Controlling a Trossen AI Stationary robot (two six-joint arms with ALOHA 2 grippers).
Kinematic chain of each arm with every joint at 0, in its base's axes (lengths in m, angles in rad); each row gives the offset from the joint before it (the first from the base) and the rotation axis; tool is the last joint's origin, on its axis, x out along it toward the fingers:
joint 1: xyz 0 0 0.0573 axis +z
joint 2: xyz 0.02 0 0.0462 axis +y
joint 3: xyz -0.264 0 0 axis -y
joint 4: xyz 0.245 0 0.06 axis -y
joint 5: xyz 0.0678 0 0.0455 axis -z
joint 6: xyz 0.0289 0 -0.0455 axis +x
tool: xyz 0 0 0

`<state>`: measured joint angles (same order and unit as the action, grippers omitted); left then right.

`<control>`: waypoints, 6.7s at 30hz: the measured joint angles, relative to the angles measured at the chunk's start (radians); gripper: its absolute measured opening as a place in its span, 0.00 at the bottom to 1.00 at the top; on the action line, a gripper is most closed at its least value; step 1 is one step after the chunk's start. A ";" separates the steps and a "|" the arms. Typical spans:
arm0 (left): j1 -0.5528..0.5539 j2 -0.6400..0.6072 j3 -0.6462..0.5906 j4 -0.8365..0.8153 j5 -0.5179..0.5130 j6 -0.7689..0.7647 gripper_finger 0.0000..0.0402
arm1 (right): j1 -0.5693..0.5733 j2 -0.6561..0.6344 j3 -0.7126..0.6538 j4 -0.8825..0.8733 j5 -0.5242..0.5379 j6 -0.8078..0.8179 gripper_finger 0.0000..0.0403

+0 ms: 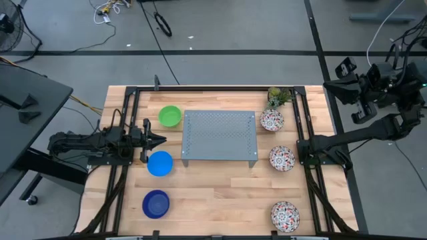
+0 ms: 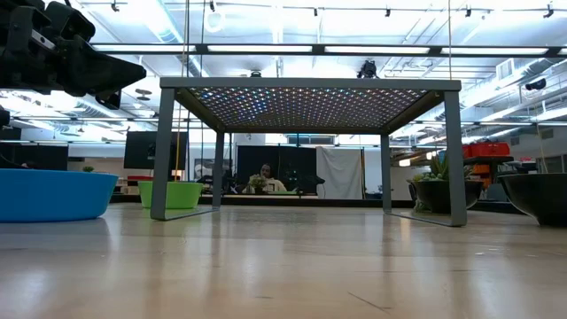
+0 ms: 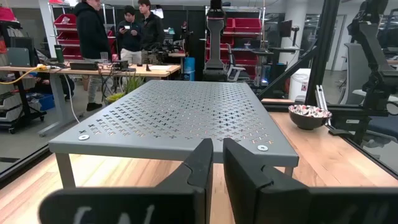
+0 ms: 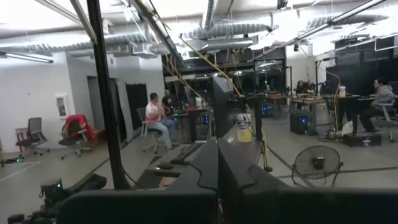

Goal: Pick & Place Mini bowls
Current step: Put the middle white patterned bowl on the shelf

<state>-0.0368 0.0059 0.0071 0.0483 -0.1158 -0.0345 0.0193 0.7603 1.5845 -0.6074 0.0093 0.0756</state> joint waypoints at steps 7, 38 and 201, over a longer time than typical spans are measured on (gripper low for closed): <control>0.000 0.000 0.000 0.000 0.000 0.000 0.11 | 0.000 0.031 0.014 -0.002 0.000 0.011 0.00; 0.000 0.000 0.000 0.000 0.000 0.000 0.11 | 0.000 0.080 0.014 -0.472 -0.106 -0.005 0.00; 0.000 0.000 0.000 0.000 0.000 0.000 0.11 | 0.659 0.293 -0.903 -0.372 0.073 0.604 0.61</control>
<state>-0.0368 0.0059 0.0072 0.0481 -0.1157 -0.0345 0.6786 1.0528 0.6811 -0.9795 0.0828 0.6792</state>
